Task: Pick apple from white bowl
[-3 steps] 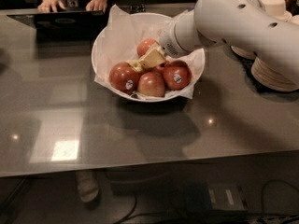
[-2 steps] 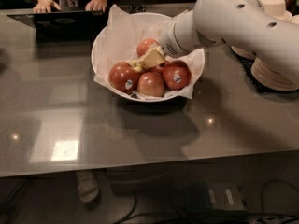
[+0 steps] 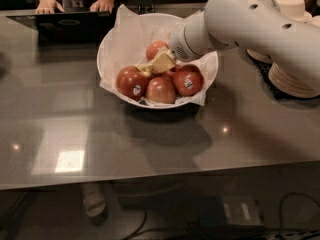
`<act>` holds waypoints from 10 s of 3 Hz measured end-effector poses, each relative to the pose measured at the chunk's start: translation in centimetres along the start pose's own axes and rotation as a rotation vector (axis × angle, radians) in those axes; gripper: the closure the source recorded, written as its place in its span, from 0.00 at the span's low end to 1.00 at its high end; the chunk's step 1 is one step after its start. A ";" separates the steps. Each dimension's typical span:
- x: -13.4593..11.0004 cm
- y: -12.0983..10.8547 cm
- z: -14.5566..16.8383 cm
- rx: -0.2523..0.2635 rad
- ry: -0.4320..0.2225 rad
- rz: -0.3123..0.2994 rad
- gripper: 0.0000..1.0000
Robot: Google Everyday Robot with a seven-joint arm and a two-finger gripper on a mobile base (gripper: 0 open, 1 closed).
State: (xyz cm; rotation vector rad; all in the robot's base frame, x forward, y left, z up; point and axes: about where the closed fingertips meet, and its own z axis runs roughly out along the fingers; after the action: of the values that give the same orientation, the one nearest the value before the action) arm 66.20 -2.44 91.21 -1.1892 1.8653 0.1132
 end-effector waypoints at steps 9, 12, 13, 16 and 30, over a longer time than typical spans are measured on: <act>-2.6 -4.1 -3.5 0.030 -0.096 0.065 0.58; -2.6 -1.5 -12.4 -0.224 -0.069 0.052 1.00; 0.8 -0.4 -15.0 -0.294 0.010 0.004 1.00; 3.5 4.2 -17.8 -0.488 0.068 -0.170 0.81; 5.5 3.0 -10.7 -0.386 0.042 -0.386 0.40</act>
Offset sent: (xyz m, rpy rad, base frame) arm 0.0289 -0.0049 -0.0566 0.0635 0.0533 -0.1062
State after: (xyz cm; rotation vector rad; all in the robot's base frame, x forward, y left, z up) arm 56.40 -9.89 92.52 -1.8085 1.6579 0.2424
